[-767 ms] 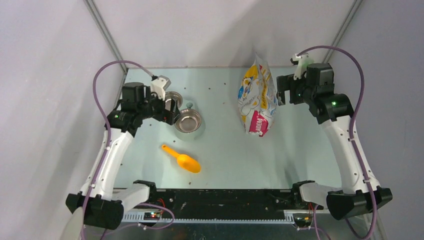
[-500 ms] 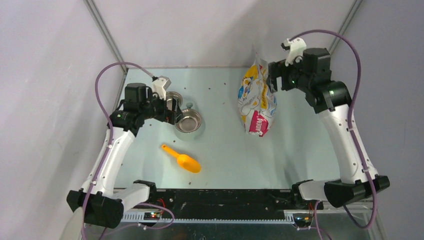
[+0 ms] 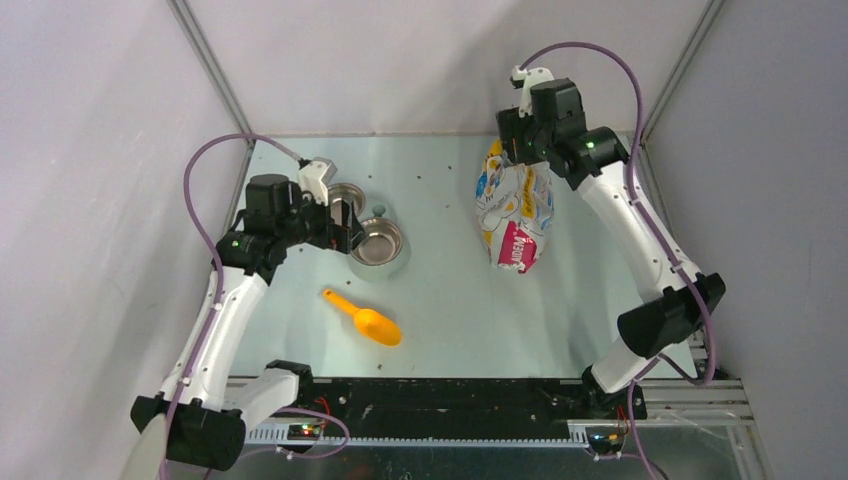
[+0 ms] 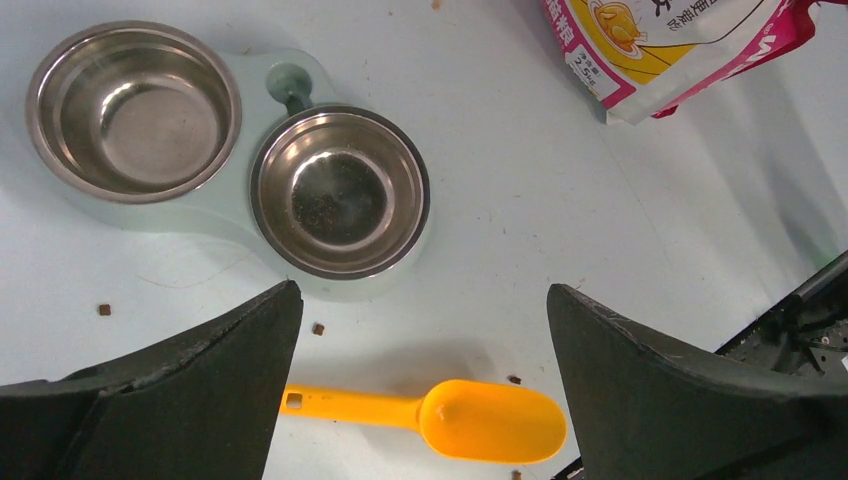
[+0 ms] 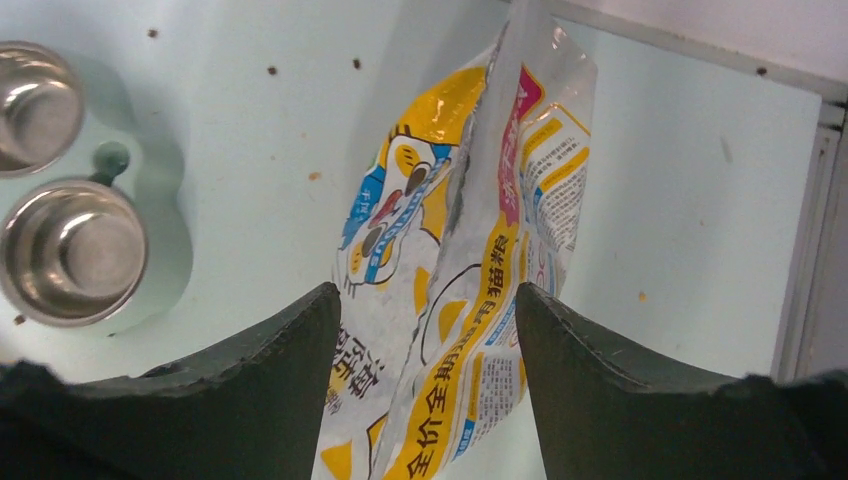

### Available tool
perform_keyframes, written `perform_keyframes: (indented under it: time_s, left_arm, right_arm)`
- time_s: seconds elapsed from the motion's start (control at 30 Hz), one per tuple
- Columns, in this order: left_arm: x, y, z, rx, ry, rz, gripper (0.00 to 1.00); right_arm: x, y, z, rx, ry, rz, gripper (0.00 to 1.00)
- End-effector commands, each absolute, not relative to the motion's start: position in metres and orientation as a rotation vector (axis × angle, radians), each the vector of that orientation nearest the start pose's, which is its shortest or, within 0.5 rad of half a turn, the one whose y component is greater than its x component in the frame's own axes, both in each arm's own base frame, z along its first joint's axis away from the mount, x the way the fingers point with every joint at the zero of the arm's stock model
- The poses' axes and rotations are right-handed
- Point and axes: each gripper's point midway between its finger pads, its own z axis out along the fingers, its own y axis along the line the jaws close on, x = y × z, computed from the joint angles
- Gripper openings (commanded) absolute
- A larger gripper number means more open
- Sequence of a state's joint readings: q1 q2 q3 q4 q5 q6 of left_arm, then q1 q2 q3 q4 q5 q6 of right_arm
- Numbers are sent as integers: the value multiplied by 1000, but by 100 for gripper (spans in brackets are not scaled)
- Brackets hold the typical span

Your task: Serve the pet food

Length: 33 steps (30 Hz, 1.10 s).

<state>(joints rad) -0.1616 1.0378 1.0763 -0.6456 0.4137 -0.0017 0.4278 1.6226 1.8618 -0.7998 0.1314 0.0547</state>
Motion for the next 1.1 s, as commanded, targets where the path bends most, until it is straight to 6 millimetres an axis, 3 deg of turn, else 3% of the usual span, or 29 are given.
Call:
perform_keyframes:
  time_s: [0.0,0.13,0.33,0.4,0.5,0.6,0.63,0.83,0.9,1.07]
  left_arm:
    - [282,-118,252,401,2085,-537,100]
    - [283,-119,253,395,2082,-541,100]
    - [287,-121,253,390,2076,-551,100]
    - [289,-122,253,390,2073,-553,100]
    - [290,-122,254,389,2068,-557,100]
    - [291,-123,255,392,2067,-562,99]
    - [292,-124,254,392,2068,-565,98]
    - [297,-128,252,405,2075,-587,98]
    - [300,-130,251,409,2081,-592,98]
    - [307,-140,253,468,2074,-607,97]
  right_arm:
    - [422,159,334,-211,2089,71,66]
    - [418,154,312,-180,2153,36,62]
    - [396,153,284,-174,2259,54,55]
    - [388,155,276,-188,2285,73,51]
    - [375,159,266,-213,2325,108,35]
    - [359,169,271,-261,2334,206,3]
    - [352,172,269,-286,2345,236,1]
    - [295,212,279,-463,2335,616,0]
    - [279,223,294,-503,2281,746,0]
    - [272,237,314,-561,2173,860,0]
